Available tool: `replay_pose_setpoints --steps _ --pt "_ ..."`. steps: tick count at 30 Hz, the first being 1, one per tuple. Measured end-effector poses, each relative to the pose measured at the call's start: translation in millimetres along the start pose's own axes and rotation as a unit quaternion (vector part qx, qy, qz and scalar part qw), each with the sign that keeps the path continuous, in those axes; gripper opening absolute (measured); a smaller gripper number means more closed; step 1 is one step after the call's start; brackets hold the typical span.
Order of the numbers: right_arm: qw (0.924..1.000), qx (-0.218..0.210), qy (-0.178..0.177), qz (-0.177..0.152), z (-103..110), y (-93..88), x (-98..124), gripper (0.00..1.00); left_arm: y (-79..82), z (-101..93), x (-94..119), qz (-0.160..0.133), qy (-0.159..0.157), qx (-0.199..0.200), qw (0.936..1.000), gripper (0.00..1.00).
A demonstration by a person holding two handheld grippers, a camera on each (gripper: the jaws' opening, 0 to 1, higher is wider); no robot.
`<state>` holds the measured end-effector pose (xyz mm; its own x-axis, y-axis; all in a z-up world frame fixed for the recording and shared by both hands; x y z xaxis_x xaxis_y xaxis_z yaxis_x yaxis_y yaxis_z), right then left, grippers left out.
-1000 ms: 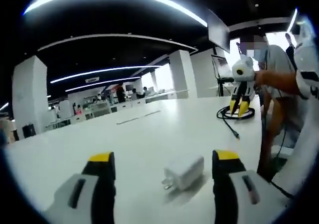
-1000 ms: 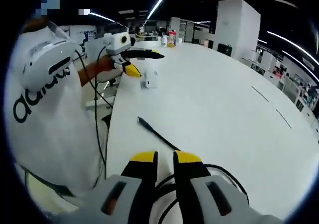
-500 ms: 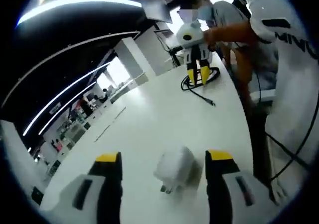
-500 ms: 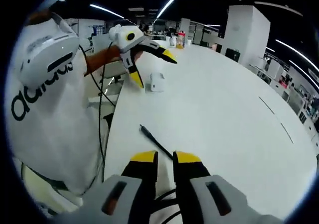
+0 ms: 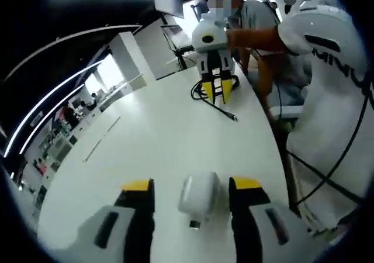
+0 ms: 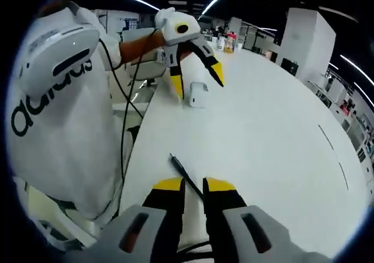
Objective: Plug the desk Type‑C cable into the charger adapter.
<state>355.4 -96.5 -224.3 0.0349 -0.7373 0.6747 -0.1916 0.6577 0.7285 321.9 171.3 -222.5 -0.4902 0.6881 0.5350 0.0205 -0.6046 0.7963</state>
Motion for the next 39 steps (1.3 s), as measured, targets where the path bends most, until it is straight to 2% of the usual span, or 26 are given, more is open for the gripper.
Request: replay_pose_setpoints --steps 6,8,13,17,27,32,39 --pt "0.9998 0.014 0.011 0.009 -1 6.5 -4 0.12 0.8 4.5 -3 -0.001 -0.044 0.024 0.9987 0.38" --pt "0.9996 0.02 0.014 0.012 -1 8.0 -6 0.12 -1.2 4.0 -4 0.009 -0.068 0.041 0.9968 0.38" --pt "0.9992 0.023 0.027 0.018 1 10.5 -10 0.12 -6.0 5.4 -6 0.036 -0.093 0.041 0.9942 0.37" --pt "0.999 0.025 0.031 0.018 0 13.2 -12 0.12 -5.4 6.7 -7 0.042 -0.109 0.042 0.9922 0.35" --pt "0.9985 0.027 0.04 0.027 1 13.6 -16 0.12 1.6 9.5 -10 0.068 -0.119 0.039 0.9897 0.3" --pt "0.9981 0.03 0.044 0.032 2 12.6 -15 0.12 2.0 12.0 -11 0.072 -0.124 0.046 0.9886 0.25" --pt "0.9966 0.044 0.055 0.042 4 14.0 -16 0.11 2.0 12.5 -12 0.073 -0.137 0.059 0.9861 0.25"
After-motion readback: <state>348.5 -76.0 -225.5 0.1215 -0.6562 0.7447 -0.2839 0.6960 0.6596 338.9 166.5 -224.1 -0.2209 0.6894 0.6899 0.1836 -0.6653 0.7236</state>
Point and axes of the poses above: the point that each gripper's makers call its tool centre point, and the gripper's own axes: x roughly backward along the fingers, z roughly to its left, y roughly out of its top, the point moved 8 cm from there along x, roughly backward along the fingers, and after that the axes turned 2 degrees about -z, right-handed, at the moved point
